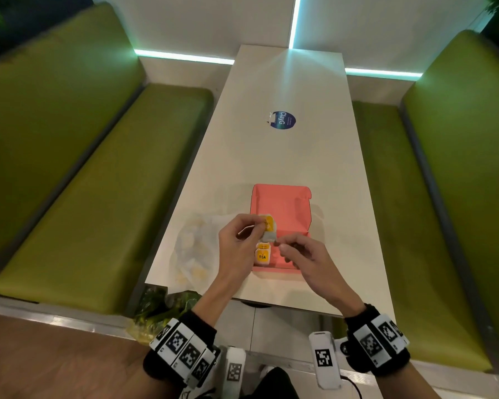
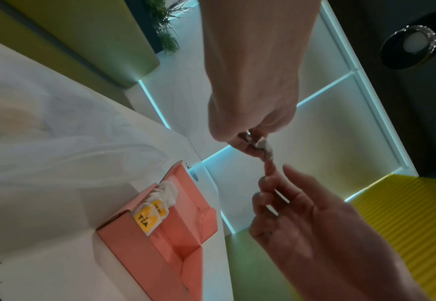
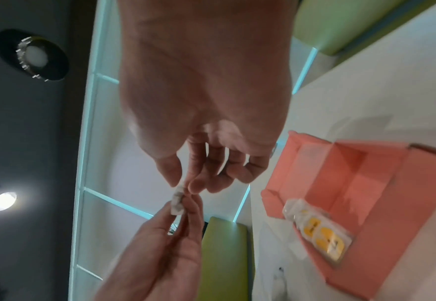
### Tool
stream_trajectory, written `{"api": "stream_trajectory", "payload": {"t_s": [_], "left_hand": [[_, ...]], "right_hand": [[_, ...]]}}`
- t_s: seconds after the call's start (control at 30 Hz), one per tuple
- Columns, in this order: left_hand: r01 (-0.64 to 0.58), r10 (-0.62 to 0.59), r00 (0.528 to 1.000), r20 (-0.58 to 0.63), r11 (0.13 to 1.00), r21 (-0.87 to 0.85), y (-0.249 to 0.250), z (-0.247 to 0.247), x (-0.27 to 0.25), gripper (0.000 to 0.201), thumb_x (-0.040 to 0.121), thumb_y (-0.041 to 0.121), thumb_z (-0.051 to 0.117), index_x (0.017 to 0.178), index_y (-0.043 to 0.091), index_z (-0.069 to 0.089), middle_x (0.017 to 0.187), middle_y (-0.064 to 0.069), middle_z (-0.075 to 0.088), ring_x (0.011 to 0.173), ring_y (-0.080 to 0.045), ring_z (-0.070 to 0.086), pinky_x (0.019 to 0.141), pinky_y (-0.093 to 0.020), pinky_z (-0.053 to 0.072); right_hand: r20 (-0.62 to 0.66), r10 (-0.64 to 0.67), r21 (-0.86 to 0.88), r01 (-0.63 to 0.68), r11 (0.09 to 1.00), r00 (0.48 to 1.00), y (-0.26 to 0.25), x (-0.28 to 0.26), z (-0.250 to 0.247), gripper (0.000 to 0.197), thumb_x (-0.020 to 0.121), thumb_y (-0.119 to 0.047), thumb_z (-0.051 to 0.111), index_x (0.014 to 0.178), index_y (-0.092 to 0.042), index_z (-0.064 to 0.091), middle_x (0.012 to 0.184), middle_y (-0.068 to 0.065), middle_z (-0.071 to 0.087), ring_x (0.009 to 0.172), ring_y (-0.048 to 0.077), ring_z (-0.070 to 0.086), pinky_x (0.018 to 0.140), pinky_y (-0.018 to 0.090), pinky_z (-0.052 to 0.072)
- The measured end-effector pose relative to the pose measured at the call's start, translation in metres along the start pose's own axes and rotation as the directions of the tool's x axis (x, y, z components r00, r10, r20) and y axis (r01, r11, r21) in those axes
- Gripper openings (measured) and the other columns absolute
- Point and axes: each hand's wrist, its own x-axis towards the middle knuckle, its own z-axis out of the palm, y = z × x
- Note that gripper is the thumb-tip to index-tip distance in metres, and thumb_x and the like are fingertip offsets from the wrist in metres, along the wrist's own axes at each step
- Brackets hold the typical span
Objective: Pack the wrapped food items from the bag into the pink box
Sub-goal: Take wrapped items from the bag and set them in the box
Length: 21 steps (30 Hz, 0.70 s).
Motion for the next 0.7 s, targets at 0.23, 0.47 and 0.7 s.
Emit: {"api": "stream_trajectory", "payload": {"t_s": [0.23, 0.47, 0.7], "left_hand": [[-0.124, 0.131, 0.991, -0.037, 0.982, 0.143, -0.013, 0.006, 0.000, 0.012, 0.092, 0.000, 0.064, 0.092, 0.011, 0.070, 0.088, -0.001, 0.072, 0.085, -0.022, 0.069, 0.079, -0.040, 0.059], [-0.169, 0.176, 0.984, -0.028, 0.973, 0.159, -0.011, 0.007, 0.003, 0.017, 0.092, 0.000, 0.065, 0.091, 0.017, 0.069, 0.085, 0.002, 0.071, 0.082, -0.015, 0.068, 0.072, -0.028, 0.057], [-0.127, 0.128, 0.992, -0.014, 0.989, 0.072, -0.014, 0.004, 0.007, 0.015, 0.091, 0.001, 0.065, 0.101, 0.009, 0.073, 0.096, -0.004, 0.075, 0.093, -0.023, 0.072, 0.081, -0.036, 0.059]], "right_hand": [[0.056, 0.116, 0.393, -0.129, 0.911, 0.992, -0.003, -0.003, 0.012, 0.017, 0.094, -0.007, 0.059, 0.105, -0.008, 0.073, 0.090, 0.009, 0.067, 0.078, 0.018, 0.057, 0.062, 0.026, 0.041], [0.010, 0.089, 0.234, -0.089, 0.968, 0.996, 0.005, -0.003, 0.014, 0.026, 0.096, 0.000, 0.055, 0.112, -0.012, 0.072, 0.091, 0.001, 0.070, 0.079, 0.012, 0.059, 0.066, 0.027, 0.043], [0.069, -0.111, -0.154, 0.121, 0.981, 0.991, 0.014, -0.012, 0.023, 0.046, 0.098, -0.009, 0.057, 0.136, -0.033, 0.053, 0.114, -0.015, 0.058, 0.101, 0.010, 0.057, 0.079, 0.023, 0.048]]}}
